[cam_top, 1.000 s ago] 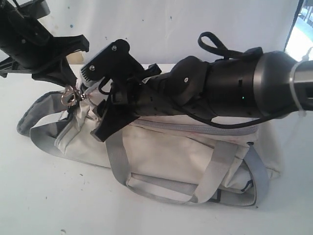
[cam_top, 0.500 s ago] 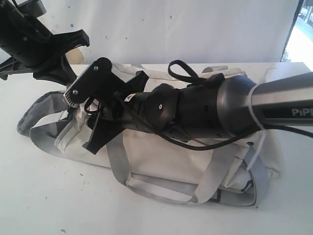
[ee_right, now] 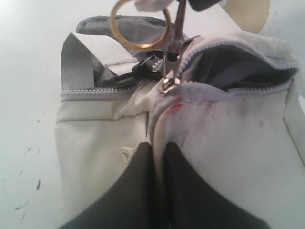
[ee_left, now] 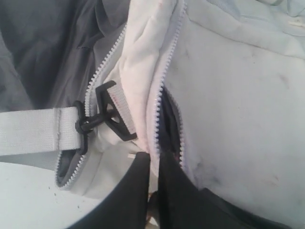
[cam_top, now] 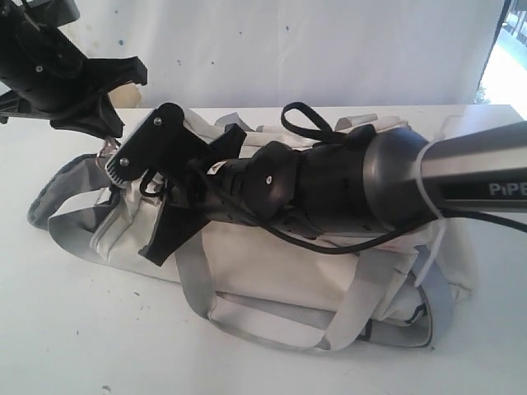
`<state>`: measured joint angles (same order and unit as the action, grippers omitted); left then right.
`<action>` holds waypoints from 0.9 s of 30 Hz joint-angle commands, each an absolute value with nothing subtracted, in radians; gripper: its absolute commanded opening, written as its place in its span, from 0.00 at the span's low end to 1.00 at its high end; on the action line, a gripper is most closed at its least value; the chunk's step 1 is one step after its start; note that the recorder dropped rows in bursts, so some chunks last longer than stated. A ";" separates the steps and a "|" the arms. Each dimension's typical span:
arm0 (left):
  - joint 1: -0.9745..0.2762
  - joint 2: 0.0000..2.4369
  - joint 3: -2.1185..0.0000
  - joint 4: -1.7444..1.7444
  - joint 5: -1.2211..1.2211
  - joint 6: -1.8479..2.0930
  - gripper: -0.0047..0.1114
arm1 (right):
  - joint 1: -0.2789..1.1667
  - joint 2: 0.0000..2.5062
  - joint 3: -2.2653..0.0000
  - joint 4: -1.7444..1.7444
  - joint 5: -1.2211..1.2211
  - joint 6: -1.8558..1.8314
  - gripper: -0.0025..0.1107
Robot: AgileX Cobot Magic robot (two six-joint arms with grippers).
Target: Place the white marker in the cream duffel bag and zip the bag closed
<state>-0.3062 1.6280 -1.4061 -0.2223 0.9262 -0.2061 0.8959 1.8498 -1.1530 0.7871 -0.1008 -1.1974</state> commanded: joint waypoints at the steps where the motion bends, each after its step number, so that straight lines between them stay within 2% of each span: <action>1: -0.302 1.616 -1.410 -0.161 0.876 -0.181 0.04 | 0.899 1.829 -1.156 0.785 -0.065 -1.238 0.02; 14: -0.300 1.618 -1.527 -0.176 0.838 -0.100 0.04 | 0.899 1.827 -1.127 0.785 -0.023 -1.255 0.02; 19: -0.300 1.618 -1.526 -0.176 0.965 0.007 0.04 | 0.899 1.816 -1.127 0.789 -0.053 -1.254 0.02; 21: -0.300 1.618 -1.526 -0.176 1.027 0.192 0.05 | 0.899 1.812 -1.127 0.792 -0.053 -1.249 0.02; 22: -0.300 1.618 -1.524 -0.176 1.045 0.251 0.08 | 0.899 1.810 -1.127 0.802 -0.053 -1.243 0.02; 23: -0.300 1.618 -1.514 -0.176 1.070 0.325 0.17 | 0.899 1.805 -1.127 0.814 -0.060 -1.213 0.02; 24: -0.300 1.618 -1.507 -0.176 1.075 0.342 0.21 | 0.899 1.800 -1.127 0.814 -0.062 -1.200 0.02; 26: -0.300 1.618 -1.453 -0.168 1.084 0.404 0.42 | 0.899 1.784 -1.127 0.814 -0.075 -1.182 0.02; 27: -0.300 1.618 -1.433 -0.170 1.084 0.404 0.47 | 0.899 1.779 -1.127 0.814 -0.080 -1.180 0.02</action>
